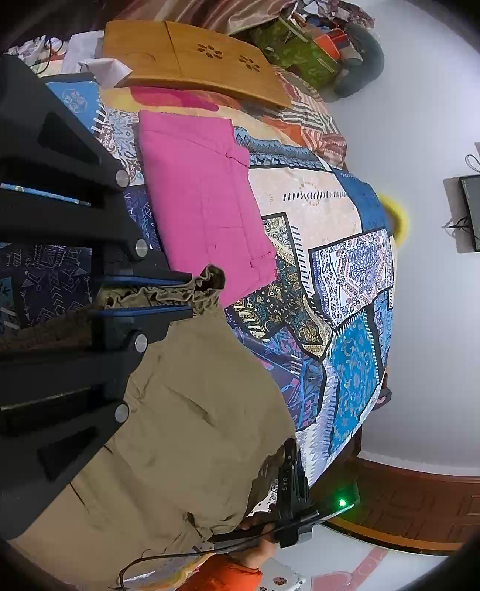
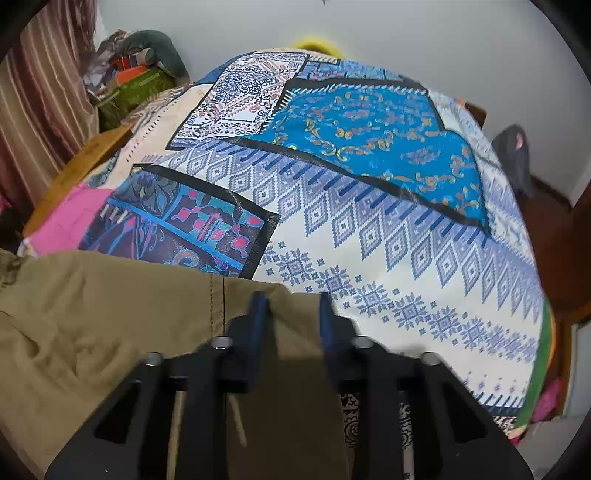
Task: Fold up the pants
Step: 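Lift the pants waistband with the left gripper while the right gripper lifts the leg, then fold the pants over and lay them down, opening both grippers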
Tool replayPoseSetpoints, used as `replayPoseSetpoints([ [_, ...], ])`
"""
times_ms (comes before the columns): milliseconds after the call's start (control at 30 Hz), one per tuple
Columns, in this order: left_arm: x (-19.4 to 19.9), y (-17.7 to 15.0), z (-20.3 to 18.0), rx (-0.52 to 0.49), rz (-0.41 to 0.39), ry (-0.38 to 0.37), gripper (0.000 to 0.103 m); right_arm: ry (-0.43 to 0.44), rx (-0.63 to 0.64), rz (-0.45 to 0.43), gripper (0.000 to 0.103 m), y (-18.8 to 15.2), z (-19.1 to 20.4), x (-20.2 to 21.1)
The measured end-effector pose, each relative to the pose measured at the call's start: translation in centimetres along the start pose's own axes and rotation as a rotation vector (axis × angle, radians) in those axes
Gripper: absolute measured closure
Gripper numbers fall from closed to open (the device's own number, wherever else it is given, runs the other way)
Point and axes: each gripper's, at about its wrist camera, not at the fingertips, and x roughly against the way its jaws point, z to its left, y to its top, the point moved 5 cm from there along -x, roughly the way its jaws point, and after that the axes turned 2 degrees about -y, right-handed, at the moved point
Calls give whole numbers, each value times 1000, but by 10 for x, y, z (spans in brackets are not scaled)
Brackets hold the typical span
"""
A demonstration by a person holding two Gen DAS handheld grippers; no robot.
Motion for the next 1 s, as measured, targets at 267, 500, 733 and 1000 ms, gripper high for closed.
replayPoseSetpoints([
  [267,19,18,-1,22,-33,-12,94,-78,-37,-142,91,9,-4,70],
  [500,71,36,-21,-2,-121,-53,94,-98,-81,-299,92,5,-10,191],
  [733,123,27,-44,-40,-162,-89,94,-112,-90,-377,92,-33,14,288],
  [1000,160,-15,-60,-71,-167,-109,94,-116,-114,-373,92,-92,44,314],
])
